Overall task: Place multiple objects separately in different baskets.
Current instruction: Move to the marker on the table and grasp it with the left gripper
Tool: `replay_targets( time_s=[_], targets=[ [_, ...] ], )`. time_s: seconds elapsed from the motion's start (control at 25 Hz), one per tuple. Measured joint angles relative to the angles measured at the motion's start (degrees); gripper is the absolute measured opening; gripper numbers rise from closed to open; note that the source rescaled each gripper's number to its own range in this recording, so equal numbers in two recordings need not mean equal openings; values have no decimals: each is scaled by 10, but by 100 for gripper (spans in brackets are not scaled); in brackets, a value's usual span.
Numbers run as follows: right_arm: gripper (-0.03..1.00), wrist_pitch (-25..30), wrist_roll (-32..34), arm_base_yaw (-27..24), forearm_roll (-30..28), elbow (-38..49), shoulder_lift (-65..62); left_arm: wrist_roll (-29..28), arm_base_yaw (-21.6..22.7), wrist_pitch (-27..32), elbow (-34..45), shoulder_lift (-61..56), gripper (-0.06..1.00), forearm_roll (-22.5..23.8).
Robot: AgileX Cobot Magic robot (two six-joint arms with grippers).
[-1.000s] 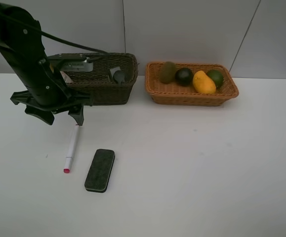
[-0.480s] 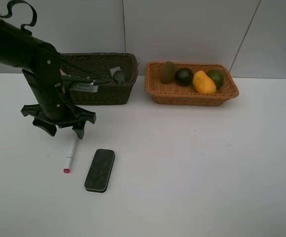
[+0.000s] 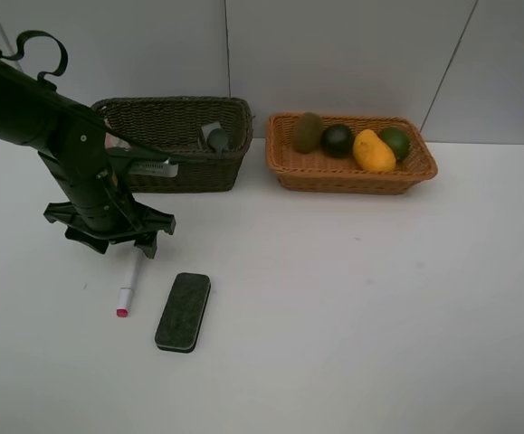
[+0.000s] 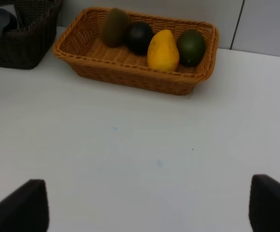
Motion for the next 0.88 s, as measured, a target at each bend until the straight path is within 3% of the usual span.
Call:
replay_targets(
  time_s=[0.88],
  targets=[
    [100, 0, 0, 0, 0, 0, 0, 25, 1, -31, 0, 15, 86, 2]
  ],
)
